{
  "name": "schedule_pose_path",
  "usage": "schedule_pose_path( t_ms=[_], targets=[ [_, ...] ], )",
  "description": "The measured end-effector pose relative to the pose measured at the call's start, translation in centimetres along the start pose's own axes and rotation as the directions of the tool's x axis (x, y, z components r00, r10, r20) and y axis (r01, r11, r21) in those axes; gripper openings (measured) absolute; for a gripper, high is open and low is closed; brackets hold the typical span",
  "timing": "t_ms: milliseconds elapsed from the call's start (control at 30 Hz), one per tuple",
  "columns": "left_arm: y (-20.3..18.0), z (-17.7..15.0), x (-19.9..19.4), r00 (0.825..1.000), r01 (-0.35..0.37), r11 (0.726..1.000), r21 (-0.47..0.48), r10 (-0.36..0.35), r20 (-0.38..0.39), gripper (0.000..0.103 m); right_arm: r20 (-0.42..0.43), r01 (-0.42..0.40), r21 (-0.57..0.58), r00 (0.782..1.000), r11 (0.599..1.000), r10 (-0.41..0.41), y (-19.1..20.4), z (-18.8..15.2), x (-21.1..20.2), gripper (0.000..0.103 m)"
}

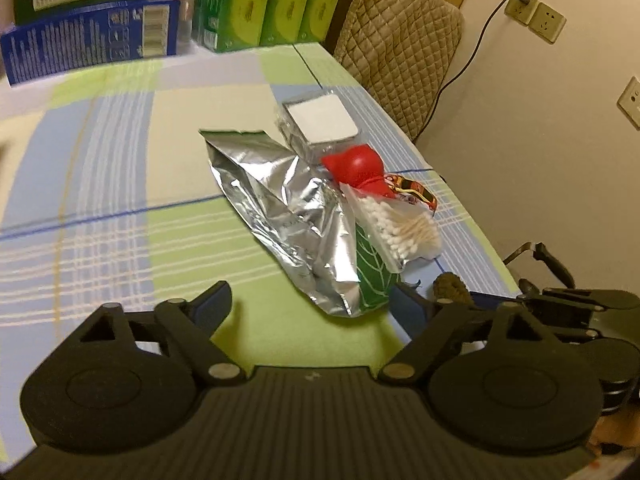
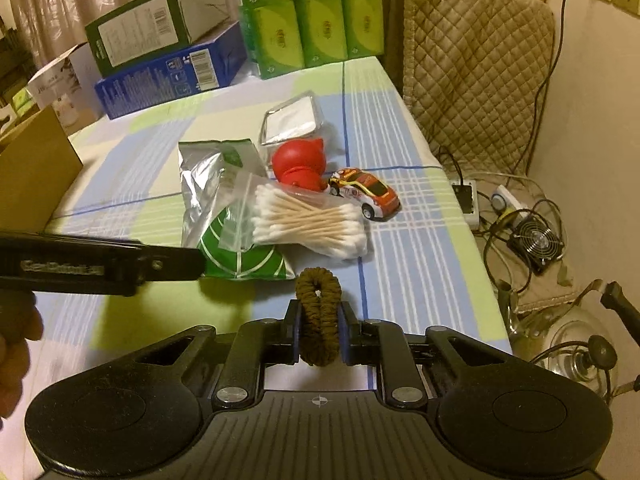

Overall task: Organize objects
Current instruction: 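Grasp the brown hair tie with the right tool, then grasp the silver foil bag with the left tool while the right tool holds the hair tie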

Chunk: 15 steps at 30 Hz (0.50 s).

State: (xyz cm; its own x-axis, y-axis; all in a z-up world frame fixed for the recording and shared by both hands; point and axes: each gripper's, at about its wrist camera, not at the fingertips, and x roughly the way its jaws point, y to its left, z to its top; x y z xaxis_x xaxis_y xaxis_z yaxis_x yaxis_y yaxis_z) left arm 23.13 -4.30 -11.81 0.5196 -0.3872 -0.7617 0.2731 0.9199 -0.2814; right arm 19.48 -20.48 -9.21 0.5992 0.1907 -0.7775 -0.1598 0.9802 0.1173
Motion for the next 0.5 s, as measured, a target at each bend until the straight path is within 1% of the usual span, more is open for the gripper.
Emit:
schedule_pose_path(
  t_ms=[33, 100, 167, 200, 233, 267, 300, 333, 400, 433, 500],
  targets=[
    [0.1, 0.0, 0.4, 1.000, 0.014, 1.000, -0.020, -0.014, -0.010, 0.070, 0.000, -0.001, 0.001, 1.000, 1.000, 0.001, 0.0, 0.0, 0.0, 0.015],
    [0.3, 0.1, 0.9, 0.999, 0.029, 0.998, -0.051, -0.029, -0.016, 0.069, 0.002, -0.003, 0.008, 1.000, 1.000, 0.003, -0.1, 0.1, 0.0, 0.015],
    [0.5, 0.1, 1.4, 0.999, 0.036, 0.997, -0.075, -0.038, -0.025, 0.057, 0.001, -0.002, 0.015, 1.000, 1.000, 0.002, -0.2, 0.1, 0.1, 0.015],
    [0.4, 0.1, 1.6, 0.999, 0.038, 0.996, -0.078, -0.040, -0.033, 0.046, -0.001, -0.004, 0.020, 1.000, 1.000, 0.004, -0.3, 0.1, 0.1, 0.015],
    [0.5, 0.1, 1.8, 0.998, 0.046, 0.996, -0.081, -0.049, -0.039, 0.037, -0.002, -0.006, 0.025, 1.000, 1.000, 0.006, -0.4, 0.2, 0.2, 0.015],
    [0.5, 0.1, 1.9, 0.997, 0.051, 0.995, -0.086, -0.056, -0.045, 0.036, -0.002, -0.009, 0.026, 1.000, 1.000, 0.009, -0.3, 0.2, 0.2, 0.015],
    [0.4, 0.0, 1.9, 0.997, 0.046, 0.996, -0.082, -0.051, -0.050, 0.032, 0.000, -0.012, 0.025, 1.000, 1.000, 0.012, -0.2, 0.2, 0.2, 0.015],
    [0.3, -0.1, 1.8, 0.998, 0.039, 0.997, -0.071, -0.043, -0.055, 0.022, 0.002, -0.017, 0.023, 1.000, 1.000, 0.017, -0.1, 0.2, 0.2, 0.015],
    [0.3, -0.3, 1.3, 0.998, 0.030, 0.997, -0.064, -0.034, -0.060, 0.012, 0.003, -0.030, 0.013, 1.000, 0.999, 0.030, 0.3, 0.2, 0.3, 0.014],
    [0.4, -0.4, 0.9, 0.998, 0.019, 0.998, -0.065, -0.023, -0.060, 0.009, 0.002, -0.034, 0.007, 0.999, 0.999, 0.034, 0.6, 0.2, 0.4, 0.014],
    [0.8, -0.8, -0.1, 0.998, -0.009, 0.998, -0.059, 0.006, -0.056, 0.009, 0.002, -0.044, 0.002, 0.999, 0.999, 0.044, 0.9, 0.2, 0.5, 0.015]
  ],
)
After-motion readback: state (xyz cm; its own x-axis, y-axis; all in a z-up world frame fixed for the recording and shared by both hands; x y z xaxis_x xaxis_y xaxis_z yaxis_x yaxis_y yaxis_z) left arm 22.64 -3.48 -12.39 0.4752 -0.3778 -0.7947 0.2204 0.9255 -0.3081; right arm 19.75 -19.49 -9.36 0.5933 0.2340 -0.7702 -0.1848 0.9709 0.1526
